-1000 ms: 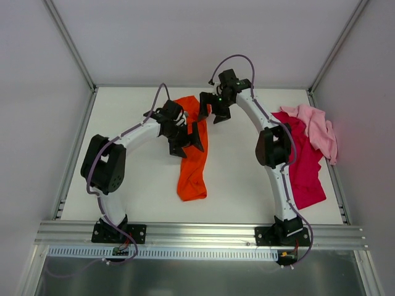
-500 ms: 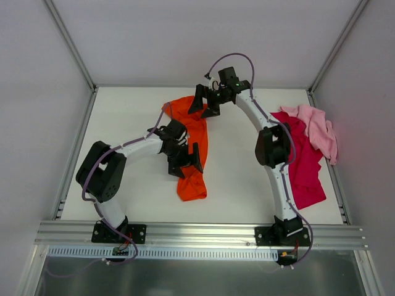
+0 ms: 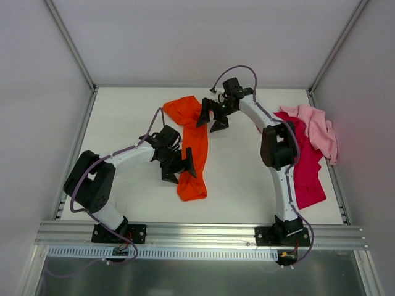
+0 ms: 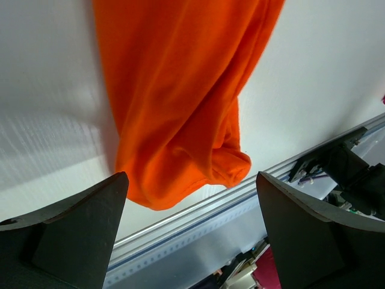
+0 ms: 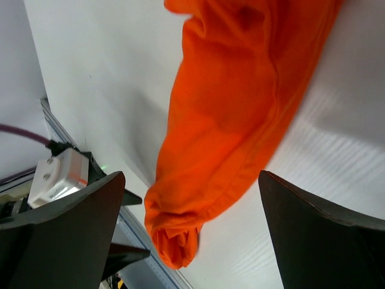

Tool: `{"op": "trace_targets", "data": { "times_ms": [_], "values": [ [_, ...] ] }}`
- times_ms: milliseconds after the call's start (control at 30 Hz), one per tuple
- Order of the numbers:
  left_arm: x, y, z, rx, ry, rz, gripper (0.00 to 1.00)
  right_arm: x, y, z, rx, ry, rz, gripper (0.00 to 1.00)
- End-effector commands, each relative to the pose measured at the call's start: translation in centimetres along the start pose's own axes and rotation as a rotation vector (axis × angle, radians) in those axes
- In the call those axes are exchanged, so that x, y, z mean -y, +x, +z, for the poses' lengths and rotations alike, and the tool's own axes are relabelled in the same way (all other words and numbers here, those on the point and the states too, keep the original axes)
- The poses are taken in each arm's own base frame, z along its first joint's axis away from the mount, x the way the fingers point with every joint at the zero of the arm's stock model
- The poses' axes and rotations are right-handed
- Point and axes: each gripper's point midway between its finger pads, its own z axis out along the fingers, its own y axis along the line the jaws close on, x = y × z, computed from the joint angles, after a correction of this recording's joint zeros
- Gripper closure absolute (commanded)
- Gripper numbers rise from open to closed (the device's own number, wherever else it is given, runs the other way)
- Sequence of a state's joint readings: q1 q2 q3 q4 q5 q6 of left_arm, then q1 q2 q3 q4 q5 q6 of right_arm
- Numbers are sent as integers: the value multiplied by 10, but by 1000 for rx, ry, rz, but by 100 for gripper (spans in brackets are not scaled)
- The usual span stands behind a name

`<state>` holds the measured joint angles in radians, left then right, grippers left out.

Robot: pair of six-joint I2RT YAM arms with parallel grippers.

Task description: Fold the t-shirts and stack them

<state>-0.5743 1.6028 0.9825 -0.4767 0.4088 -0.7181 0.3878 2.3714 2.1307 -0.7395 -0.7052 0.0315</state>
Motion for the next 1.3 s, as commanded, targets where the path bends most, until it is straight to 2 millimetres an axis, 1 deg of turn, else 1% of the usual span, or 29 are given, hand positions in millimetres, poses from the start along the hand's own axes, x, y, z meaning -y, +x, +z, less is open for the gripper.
{"op": "trace_targets", "data": {
  "times_ms": [0,33,133,167,233,267,333,367,433,467,500,533,567,600,633,667,733,800,867,900,1000,1033,1067,1100,1133,1200,1233,1267],
  "values": [
    [-11,6,9,-20,-17,-31,11,-41,-3,-51,94,18,-130,0],
    [-8,4,12,-19,1,-29,10,-41,-3,-54,94,20,-130,0],
    [-6,5,22,-68,4,-34,11,-53,-2,-62,88,-20,-128,0],
    [-6,3,24,-73,4,-33,11,-64,-3,-66,84,-72,-131,0],
    [-4,3,29,-98,13,-35,11,-78,-4,-69,81,-140,-142,0],
    [-1,2,30,-101,27,-37,11,-82,-9,-72,92,-157,-123,0],
    [-2,6,31,-114,36,-45,12,-76,-19,-66,109,-140,-99,0],
    [-4,8,32,-116,34,-48,14,-77,-25,-69,125,-123,-103,0],
    [-6,10,31,-112,32,-45,17,-69,-28,-68,141,-74,-107,0],
    [-9,12,32,-113,27,-52,18,-66,-26,-68,137,-58,-107,0],
    [-10,13,32,-112,25,-55,18,-65,-26,-71,144,-47,-116,0],
    [-11,14,33,-114,27,-59,20,-65,-27,-77,162,-20,-133,0],
    [-13,17,34,-119,26,-68,27,-63,-26,-79,166,-4,-131,0],
    [-12,16,34,-114,35,-69,31,-61,-26,-80,170,7,-129,0],
    [-12,17,33,-113,38,-71,40,-63,-27,-86,186,17,-136,0],
    [-10,17,30,-106,43,-68,63,-62,-27,-88,192,28,-137,0],
    [-7,16,23,-84,51,-53,81,-61,-27,-92,200,45,-141,0],
    [-6,16,19,-78,49,-45,87,-55,-25,-92,195,70,-127,0],
    [-4,14,17,-75,48,-37,100,-50,-22,-92,192,85,-120,0],
    [-5,14,16,-75,41,-38,100,-45,-16,-89,177,94,-107,0],
    [-1,10,8,-48,40,-25,100,-40,-9,-87,170,104,-96,0],
    [2,9,2,-34,42,-11,100,-33,0,-81,149,108,-80,0],
    [2,7,0,-26,37,-4,100,-32,3,-82,148,111,-77,0],
    [4,6,-2,-21,37,11,91,-30,6,-81,142,113,-74,0],
    [1,9,-2,-35,24,9,72,-26,12,-78,129,114,-67,0],
    [-1,8,-2,-47,1,9,20,-26,13,-81,134,120,-69,0],
    [-7,12,-2,-62,-31,-7,14,-28,14,-81,134,118,-70,0],
    [-11,11,-4,-55,-60,-12,10,-29,15,-82,135,117,-67,0]
  ]
}}
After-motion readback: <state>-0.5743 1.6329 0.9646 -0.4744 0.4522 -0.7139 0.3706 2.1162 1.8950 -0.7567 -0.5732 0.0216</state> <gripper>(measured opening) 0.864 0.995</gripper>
